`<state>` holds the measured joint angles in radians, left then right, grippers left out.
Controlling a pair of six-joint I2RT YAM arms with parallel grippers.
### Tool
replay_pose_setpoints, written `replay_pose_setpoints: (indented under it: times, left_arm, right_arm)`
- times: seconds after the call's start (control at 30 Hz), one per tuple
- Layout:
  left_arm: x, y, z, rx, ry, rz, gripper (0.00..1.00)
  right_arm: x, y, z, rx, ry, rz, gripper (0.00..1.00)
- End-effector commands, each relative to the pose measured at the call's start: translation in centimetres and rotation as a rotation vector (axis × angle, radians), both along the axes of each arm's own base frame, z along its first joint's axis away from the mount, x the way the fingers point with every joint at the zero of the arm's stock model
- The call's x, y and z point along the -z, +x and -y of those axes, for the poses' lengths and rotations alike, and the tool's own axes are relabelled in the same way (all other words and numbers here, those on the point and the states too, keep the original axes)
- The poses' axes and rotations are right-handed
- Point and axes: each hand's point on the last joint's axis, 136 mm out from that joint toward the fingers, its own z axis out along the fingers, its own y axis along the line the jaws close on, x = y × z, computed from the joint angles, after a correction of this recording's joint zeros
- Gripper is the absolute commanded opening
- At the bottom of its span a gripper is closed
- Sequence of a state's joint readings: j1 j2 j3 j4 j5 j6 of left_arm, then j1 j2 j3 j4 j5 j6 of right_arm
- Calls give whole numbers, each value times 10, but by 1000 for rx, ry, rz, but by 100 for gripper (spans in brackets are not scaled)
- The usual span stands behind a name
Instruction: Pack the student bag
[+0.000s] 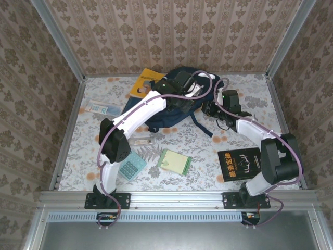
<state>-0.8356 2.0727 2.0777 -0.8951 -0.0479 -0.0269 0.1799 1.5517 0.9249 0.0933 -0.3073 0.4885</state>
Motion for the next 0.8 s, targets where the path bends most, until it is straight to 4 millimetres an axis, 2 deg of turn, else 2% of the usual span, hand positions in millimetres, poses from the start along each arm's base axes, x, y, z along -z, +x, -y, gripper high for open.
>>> replay_pose_setpoints:
  times: [0.0, 0.3, 0.47, 0.67, 0.77]
  left_arm:
    - [-37, 7, 3, -18, -85, 45, 0]
    - [-41, 8, 5, -19, -106, 39, 0]
    - [-41, 9, 6, -18, -108, 34, 0]
    - [-43, 12, 6, -29, -119, 16, 0]
    - [-44, 13, 7, -28, -127, 4, 0]
  right_arm:
    - [-2, 8, 3, -6, -28, 10, 30]
    - [8, 11, 0, -14, -23, -13, 29]
    - [7, 12, 1, -3, -25, -7, 28]
    - [-9, -1, 6, 12, -16, 26, 47]
    - [-22, -9, -2, -23, 38, 64, 50]
